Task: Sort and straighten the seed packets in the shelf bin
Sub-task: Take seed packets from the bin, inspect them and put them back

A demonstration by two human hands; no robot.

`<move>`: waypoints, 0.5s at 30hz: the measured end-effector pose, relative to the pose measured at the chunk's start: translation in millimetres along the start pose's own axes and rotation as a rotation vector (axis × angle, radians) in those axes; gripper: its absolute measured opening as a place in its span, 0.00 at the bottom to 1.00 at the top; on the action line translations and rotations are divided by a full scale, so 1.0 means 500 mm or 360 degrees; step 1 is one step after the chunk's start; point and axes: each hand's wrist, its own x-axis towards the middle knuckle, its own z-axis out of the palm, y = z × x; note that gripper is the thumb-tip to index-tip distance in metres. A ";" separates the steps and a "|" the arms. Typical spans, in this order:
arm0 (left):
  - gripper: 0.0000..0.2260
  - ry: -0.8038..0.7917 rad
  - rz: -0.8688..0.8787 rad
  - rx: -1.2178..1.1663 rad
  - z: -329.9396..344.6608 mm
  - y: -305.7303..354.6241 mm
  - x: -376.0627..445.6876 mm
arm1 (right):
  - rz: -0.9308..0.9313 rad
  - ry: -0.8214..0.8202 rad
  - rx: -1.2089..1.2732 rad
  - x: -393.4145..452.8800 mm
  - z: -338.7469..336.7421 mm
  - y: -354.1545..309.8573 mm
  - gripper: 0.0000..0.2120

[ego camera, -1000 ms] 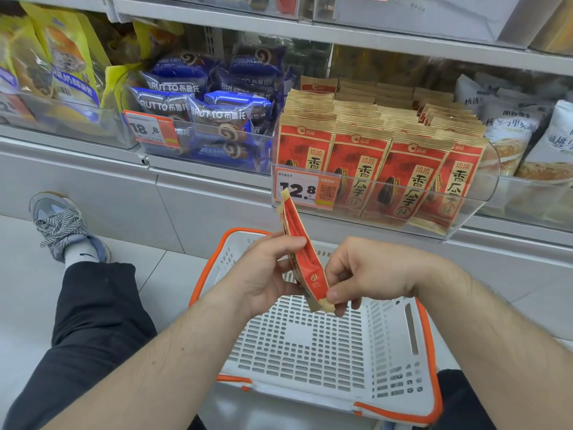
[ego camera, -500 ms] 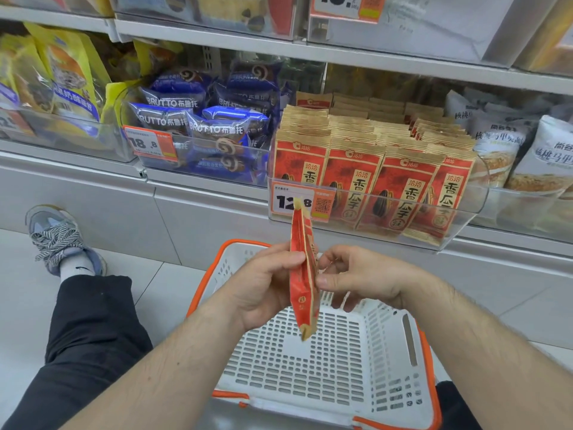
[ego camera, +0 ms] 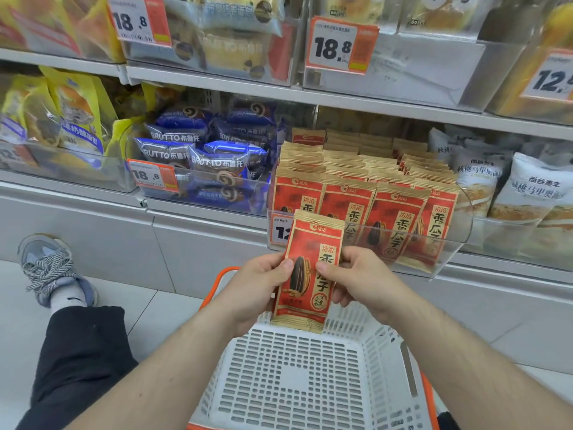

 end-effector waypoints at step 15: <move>0.11 0.0060 0.0461 0.0428 -0.007 0.247 0.085 | -0.0002 0.0019 0.0728 0.008 -0.079 -0.174 0.05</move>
